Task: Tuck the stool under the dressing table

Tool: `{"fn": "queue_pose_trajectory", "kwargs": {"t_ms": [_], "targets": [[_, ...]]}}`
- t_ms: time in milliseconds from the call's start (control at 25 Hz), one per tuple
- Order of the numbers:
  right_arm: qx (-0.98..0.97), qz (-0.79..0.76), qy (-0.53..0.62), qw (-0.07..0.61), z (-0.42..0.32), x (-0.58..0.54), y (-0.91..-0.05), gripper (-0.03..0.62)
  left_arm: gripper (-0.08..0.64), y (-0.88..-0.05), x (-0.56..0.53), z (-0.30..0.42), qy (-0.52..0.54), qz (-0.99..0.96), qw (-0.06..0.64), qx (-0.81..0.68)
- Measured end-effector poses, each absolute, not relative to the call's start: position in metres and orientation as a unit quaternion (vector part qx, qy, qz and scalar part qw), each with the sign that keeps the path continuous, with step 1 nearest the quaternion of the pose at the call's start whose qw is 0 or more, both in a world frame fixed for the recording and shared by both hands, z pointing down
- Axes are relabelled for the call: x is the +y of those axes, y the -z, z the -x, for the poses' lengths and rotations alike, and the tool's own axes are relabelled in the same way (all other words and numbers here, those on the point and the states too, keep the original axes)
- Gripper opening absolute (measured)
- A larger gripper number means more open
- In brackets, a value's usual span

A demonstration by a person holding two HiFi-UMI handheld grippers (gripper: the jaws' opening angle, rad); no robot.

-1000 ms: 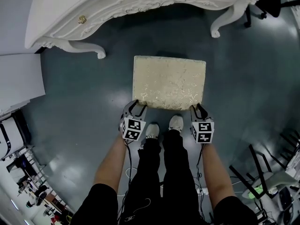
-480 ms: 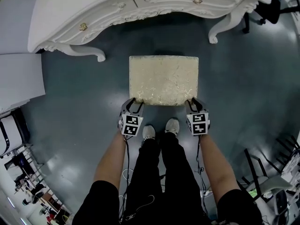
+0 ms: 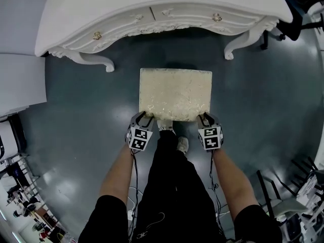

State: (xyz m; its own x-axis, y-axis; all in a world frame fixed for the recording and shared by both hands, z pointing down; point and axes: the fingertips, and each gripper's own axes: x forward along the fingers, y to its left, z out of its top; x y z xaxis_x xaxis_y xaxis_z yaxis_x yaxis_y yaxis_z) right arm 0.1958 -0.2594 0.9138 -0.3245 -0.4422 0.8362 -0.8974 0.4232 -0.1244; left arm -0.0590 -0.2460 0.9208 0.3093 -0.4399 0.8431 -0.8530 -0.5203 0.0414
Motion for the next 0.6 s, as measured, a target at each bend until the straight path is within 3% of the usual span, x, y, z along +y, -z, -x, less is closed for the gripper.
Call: {"fn": "queue_pose_trajectory", "kwargs": {"t_ms": [600], "targets": [[-0.762,-0.449,-0.27,0.38,-0.182,-0.343,-0.913,0.126,0.206,-0.918,-0.31,0.068,-0.378,-0.767,0.252,-0.453]]}}
